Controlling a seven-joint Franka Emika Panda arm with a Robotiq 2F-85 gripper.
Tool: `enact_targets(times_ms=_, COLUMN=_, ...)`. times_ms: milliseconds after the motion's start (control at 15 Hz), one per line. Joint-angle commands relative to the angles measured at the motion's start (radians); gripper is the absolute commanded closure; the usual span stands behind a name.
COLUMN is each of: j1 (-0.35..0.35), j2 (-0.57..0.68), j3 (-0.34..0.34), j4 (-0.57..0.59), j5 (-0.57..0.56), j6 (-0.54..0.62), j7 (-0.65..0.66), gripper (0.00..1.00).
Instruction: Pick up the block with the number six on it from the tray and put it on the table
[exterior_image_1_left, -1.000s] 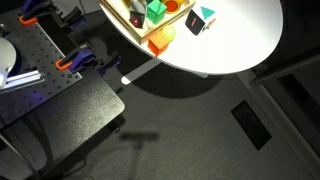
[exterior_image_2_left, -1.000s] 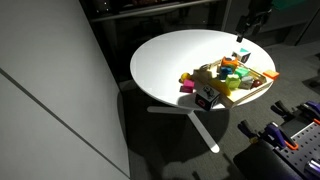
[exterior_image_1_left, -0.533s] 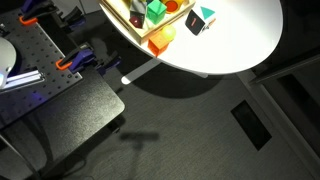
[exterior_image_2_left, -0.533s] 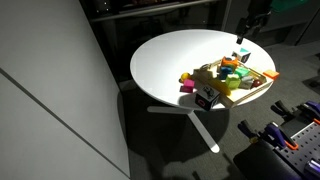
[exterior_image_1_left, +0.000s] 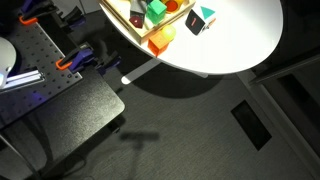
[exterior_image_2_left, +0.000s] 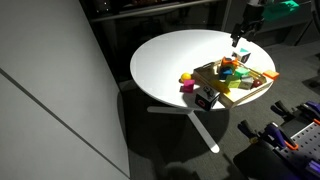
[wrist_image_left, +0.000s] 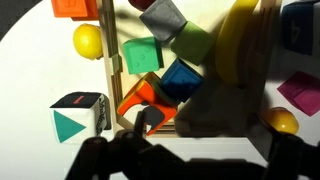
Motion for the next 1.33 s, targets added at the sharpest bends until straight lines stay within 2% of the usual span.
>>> enact_targets(times_ms=0, j1=-0.007, j2=0.08, j3=-0.005, j4=0.065, j5=-0.029, j6=0.024, j7=0.022, gripper=0.0)
enact_targets(times_ms=733, j1=0.005, j2=0.303, j3=-0.033, j4=0.243, j5=-0.093, j6=0.007, j7=0.072, gripper=0.0)
enact_targets(times_ms=1267, j1=0.011, j2=0.379, j3=-0.043, j4=0.282, j5=-0.1, j6=0.027, j7=0.069, gripper=0.0)
